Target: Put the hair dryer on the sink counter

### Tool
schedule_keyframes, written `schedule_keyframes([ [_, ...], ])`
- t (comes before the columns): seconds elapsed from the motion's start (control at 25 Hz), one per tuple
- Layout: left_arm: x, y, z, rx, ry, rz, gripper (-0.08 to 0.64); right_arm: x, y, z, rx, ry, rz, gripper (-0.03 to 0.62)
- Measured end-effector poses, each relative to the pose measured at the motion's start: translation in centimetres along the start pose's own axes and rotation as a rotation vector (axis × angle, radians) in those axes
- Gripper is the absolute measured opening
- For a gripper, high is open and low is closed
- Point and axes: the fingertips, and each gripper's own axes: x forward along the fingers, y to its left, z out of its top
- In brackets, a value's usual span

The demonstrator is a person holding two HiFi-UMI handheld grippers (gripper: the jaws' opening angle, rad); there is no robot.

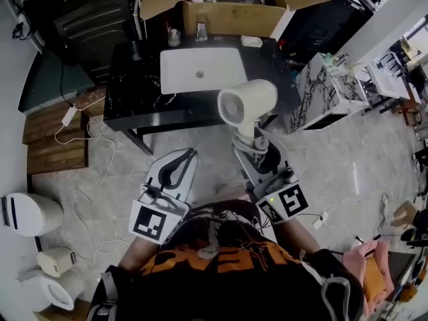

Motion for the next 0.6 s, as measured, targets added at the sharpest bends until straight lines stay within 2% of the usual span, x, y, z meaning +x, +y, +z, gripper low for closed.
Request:
schedule_keyframes([
  [0.12,1.0,0.7,-0.7,0.019,0.025,-0.007,0.032,0.6,-1.3,-0.3,0.006,-0.005,-0.017,0.235],
  [0.32,4.6,2.7,-1.4,0.02,0.034,0.025,0.032,2.5,-4.7,-1.0,0.007,-0.011,-0.013,0.235],
  [0.6,13.5,5.5,-3.1,0.045,0.065,0.088,0.032,7.0,-14.1,-2.7,0.032,-0.015,0.029,0.235],
])
